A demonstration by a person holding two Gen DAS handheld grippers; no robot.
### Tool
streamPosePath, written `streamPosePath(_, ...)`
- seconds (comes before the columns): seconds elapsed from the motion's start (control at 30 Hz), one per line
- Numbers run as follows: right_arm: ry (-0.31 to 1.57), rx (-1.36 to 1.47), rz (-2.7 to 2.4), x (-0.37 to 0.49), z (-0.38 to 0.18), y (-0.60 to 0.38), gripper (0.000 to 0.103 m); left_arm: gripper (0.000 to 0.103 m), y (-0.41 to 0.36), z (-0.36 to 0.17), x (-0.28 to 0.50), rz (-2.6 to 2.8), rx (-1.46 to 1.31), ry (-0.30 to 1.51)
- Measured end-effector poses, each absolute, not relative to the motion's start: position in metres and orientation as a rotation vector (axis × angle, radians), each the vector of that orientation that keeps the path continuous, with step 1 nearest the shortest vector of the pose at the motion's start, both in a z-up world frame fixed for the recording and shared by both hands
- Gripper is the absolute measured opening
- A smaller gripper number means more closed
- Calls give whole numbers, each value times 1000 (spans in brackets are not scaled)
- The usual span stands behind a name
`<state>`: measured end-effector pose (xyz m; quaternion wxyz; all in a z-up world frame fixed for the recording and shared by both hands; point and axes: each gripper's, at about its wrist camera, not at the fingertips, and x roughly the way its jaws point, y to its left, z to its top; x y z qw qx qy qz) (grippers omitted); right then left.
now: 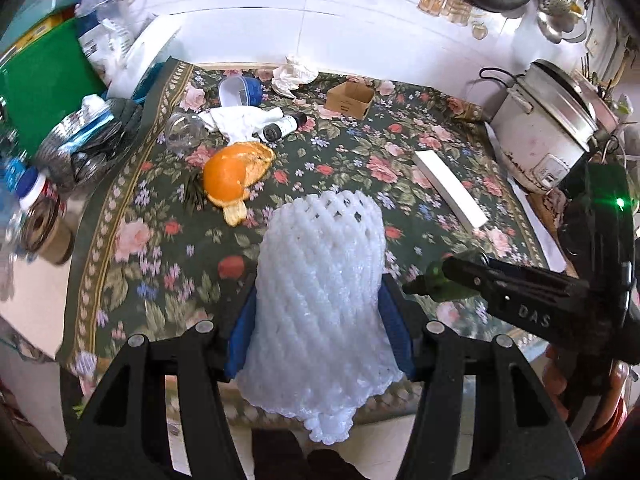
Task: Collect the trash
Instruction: 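Carry the foam net and green bottle down over the white floor bucket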
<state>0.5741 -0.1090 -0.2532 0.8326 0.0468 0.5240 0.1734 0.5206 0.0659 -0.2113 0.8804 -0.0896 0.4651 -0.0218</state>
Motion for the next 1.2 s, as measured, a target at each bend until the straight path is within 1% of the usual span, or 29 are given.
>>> streamPosePath(0.33,1096,128,363,508,-245,-127,39,57,50,-209,455,-74,-161,979)
streamPosePath(0.67,1052,173,280,421,-236,-119,39,57,56,-223,378,-194,-89,1028)
streamPosePath(0.83,1079,188,262,382,-258,-109,39,57,55,-255,347,-233,-60,1098)
streamPosePath(0.97,1135,196,254,359,-286,-107,39,57,47,-287,336,-264,-46,1161)
streamPosePath(1.2,1225,192,227,349,-350,-117,39,57,27,-381,342,-283,-58,1297)
